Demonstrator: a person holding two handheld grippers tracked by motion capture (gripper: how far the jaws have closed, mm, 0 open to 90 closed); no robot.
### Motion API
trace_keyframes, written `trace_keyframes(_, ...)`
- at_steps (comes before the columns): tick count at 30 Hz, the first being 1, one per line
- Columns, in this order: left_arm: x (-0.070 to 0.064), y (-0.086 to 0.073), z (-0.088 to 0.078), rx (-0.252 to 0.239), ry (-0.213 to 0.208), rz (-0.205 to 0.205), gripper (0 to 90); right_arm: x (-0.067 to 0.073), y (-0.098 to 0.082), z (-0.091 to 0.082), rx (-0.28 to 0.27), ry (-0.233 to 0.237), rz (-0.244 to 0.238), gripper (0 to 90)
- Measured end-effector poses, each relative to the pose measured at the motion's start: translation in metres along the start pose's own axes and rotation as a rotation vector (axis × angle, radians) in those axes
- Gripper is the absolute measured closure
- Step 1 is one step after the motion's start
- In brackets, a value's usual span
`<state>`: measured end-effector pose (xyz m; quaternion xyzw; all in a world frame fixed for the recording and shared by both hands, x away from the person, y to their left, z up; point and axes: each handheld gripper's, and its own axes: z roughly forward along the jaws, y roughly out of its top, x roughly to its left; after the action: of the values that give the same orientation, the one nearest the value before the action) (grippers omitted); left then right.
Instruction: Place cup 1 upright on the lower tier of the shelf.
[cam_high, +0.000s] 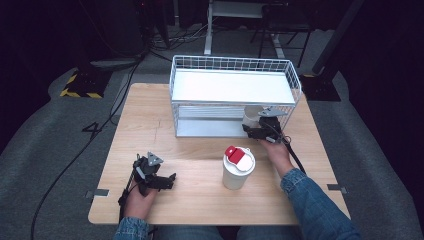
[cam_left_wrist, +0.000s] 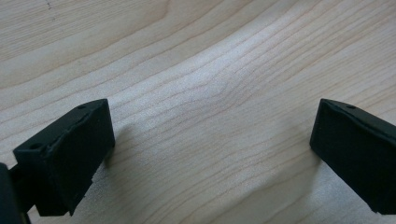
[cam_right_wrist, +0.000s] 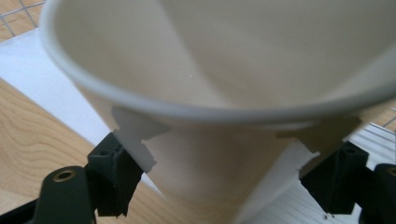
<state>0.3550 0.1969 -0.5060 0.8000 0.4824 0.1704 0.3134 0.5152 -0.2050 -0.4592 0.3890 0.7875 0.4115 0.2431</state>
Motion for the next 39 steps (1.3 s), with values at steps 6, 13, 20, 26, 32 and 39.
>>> trace_keyframes(6,0.000,0.000,0.000,0.000,0.001,0.001,0.4,-0.003,-0.001,0.009,0.012,-0.008,0.017,23.2)
trace_keyframes(13,0.000,0.000,0.000,0.000,0.001,0.001,0.4,-0.007,-0.004,0.018,0.009,-0.014,0.028,23.1)
trace_keyframes(20,0.000,0.000,0.000,0.000,0.001,0.000,0.4,-0.008,-0.005,0.022,0.019,-0.008,0.040,23.1)
trace_keyframes(26,0.000,0.000,0.000,0.000,0.000,0.000,0.4,-0.012,-0.006,0.024,0.016,0.008,0.066,23.1)
trace_keyframes(32,0.000,0.000,0.000,0.000,0.001,0.001,0.4,-0.015,-0.007,0.024,0.015,0.024,0.080,23.0)
trace_keyframes(39,0.000,0.000,0.000,0.000,0.001,0.000,0.4,-0.015,-0.007,0.025,0.016,0.025,0.077,22.3)
